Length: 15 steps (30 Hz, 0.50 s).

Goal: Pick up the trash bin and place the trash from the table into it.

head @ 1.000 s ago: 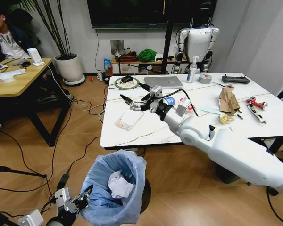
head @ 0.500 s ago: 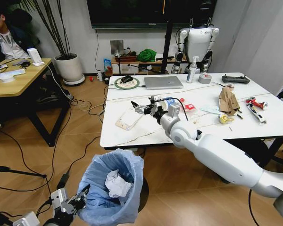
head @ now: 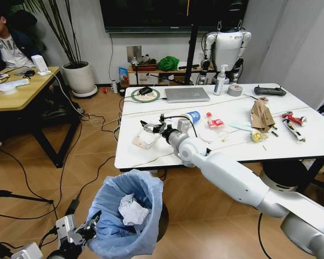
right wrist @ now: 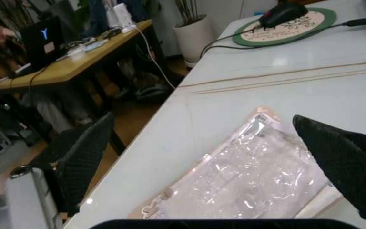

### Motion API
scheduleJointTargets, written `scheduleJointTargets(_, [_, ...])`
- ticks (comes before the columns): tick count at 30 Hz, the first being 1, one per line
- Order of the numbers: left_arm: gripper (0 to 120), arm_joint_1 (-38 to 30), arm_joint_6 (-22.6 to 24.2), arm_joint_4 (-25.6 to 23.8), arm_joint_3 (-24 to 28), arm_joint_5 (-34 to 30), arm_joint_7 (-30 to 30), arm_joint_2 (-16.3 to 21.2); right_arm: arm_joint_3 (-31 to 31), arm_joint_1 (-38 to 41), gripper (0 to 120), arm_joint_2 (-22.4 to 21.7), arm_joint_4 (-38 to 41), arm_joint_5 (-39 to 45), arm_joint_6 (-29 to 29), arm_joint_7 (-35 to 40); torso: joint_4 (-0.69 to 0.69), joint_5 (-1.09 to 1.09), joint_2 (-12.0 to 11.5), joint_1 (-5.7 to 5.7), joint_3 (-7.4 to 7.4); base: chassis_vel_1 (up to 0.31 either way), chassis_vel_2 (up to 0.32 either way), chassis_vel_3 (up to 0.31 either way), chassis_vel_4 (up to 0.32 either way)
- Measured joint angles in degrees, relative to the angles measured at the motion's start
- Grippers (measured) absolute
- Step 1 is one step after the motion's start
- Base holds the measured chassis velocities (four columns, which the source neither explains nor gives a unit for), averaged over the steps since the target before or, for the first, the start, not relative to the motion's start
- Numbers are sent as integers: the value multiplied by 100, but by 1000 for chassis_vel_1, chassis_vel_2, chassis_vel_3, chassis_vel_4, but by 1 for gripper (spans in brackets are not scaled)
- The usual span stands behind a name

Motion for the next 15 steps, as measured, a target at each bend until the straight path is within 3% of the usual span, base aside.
scheduleJointTargets(15, [0,-9,-25,16,-37,-1,-1,20,101,86,100,275,-795,-152,-80,8,0,2,0,0,0,0,0,0,0])
